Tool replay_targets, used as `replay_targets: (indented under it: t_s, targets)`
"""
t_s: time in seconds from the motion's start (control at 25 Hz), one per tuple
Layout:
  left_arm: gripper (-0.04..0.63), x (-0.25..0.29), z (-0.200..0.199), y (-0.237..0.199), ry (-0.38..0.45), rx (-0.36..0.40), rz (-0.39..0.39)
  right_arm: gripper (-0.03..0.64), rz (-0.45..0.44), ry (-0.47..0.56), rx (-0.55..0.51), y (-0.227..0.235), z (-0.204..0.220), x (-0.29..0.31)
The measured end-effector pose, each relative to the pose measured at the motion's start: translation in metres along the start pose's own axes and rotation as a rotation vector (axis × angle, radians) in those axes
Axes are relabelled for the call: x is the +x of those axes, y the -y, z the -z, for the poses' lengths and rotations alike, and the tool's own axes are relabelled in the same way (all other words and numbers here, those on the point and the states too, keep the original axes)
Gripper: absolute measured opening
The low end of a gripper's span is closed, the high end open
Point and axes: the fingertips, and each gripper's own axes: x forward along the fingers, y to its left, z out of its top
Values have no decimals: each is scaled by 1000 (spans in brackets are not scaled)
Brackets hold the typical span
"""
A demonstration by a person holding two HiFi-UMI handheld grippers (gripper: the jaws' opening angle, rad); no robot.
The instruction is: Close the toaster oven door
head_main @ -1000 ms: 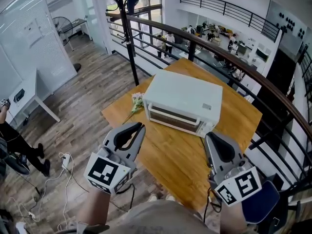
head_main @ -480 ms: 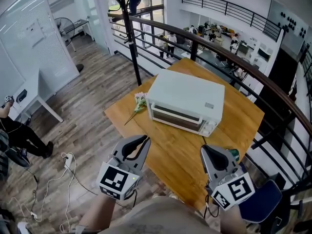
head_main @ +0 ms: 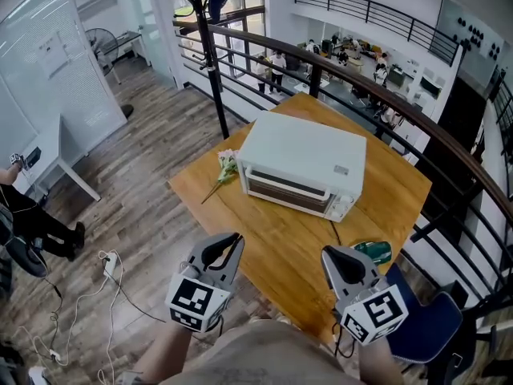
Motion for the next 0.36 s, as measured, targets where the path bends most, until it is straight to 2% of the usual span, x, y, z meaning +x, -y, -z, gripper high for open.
replay_targets:
  t_s: [0.36]
  targets:
    - [26, -8, 9, -3, -9, 9, -15, 37, -2, -6, -4, -7, 6, 3]
